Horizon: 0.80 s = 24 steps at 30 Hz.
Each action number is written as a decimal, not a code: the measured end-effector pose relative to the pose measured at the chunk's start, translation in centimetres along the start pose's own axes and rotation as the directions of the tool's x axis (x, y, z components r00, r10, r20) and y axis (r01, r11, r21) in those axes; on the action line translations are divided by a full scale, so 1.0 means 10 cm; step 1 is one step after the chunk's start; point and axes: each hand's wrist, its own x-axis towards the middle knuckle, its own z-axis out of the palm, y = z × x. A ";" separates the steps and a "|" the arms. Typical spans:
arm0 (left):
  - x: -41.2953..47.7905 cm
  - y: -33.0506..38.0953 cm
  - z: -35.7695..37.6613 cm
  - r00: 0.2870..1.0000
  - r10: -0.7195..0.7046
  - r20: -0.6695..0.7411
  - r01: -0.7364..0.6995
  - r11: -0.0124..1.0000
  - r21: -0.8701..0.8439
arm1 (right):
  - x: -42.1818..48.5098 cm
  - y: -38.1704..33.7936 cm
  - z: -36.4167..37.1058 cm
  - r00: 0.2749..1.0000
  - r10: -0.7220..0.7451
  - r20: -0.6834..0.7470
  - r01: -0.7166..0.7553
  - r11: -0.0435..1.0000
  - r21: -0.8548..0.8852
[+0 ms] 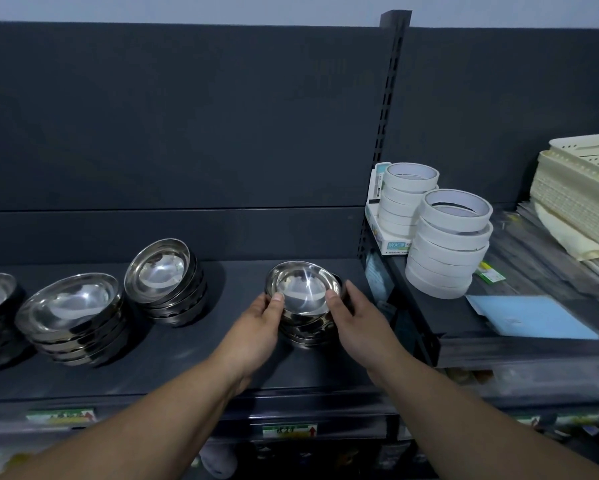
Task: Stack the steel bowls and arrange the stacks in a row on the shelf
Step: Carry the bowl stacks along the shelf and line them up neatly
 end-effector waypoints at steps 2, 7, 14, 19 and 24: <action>-0.03 0.02 0.01 1.000 0.010 -0.004 -0.010 1.000 -0.023 | -0.01 -0.01 0.00 1.000 -0.007 -0.015 0.007 1.000 -0.004; -0.05 0.01 0.00 1.000 -0.006 0.018 0.006 1.000 -0.027 | -0.02 -0.03 -0.02 0.997 -0.016 -0.076 0.016 1.000 0.007; -0.04 0.05 -0.03 0.998 0.051 0.032 -0.050 0.998 -0.042 | 0.00 -0.08 -0.04 0.993 -0.035 -0.111 0.037 0.999 0.016; 0.06 0.05 -0.10 0.996 0.090 0.028 -0.089 0.996 -0.025 | -0.02 -0.11 -0.04 0.994 -0.049 -0.093 0.052 0.998 0.036; 0.10 0.05 -0.10 0.998 0.063 0.026 -0.063 0.998 -0.024 | 0.00 -0.05 -0.05 0.996 -0.046 -0.073 0.046 0.999 -0.010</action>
